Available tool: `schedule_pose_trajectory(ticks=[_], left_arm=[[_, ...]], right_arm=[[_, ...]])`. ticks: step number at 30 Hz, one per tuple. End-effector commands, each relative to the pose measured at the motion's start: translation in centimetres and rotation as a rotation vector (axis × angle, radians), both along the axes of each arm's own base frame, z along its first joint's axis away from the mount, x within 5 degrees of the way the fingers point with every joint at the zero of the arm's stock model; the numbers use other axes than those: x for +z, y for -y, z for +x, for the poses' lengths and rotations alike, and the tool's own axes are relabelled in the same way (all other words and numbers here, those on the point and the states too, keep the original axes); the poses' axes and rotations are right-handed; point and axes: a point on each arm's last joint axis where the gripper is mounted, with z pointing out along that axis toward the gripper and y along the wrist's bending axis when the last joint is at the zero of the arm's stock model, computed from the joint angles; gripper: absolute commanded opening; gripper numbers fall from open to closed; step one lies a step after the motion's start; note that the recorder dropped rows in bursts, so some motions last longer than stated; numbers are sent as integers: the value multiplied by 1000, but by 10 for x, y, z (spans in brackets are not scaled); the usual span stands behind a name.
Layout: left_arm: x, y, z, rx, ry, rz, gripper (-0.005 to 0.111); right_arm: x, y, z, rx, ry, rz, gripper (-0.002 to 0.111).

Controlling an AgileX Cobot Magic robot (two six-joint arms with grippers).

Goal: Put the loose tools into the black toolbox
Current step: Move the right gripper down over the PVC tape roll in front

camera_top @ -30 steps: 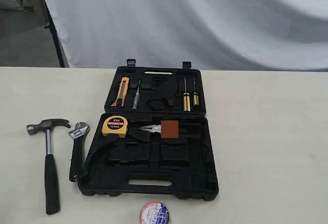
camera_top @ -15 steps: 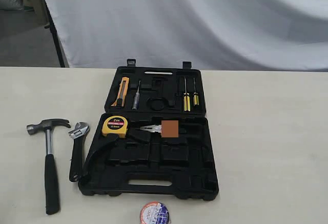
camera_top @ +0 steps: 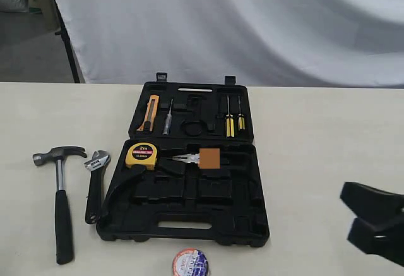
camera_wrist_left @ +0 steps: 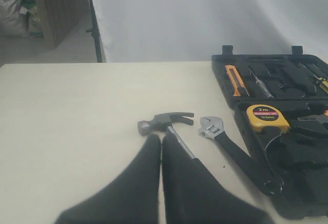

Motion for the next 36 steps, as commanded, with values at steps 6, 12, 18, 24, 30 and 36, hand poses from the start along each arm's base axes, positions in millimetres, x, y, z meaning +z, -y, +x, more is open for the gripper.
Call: schedule_pose_trajectory(ticks=[6, 12, 18, 24, 30, 36], left_arm=[[0, 0, 0, -6, 3, -8, 1], [0, 0, 0, -6, 3, -8, 1], [0, 0, 0, -6, 3, -8, 1], [0, 0, 0, -6, 3, -8, 1], [0, 0, 0, -6, 3, -8, 1], [0, 0, 0, -6, 3, -8, 1]], right_arm=[[-25, -98, 31, 318, -207, -239, 30], [-46, -164, 29, 547, -251, -462, 65], [-66, -204, 29, 692, -269, -636, 78], [-80, -211, 34, 753, -235, -727, 78], [-81, -203, 48, 708, -255, -728, 78], [-86, -201, 51, 701, -276, -742, 78]])
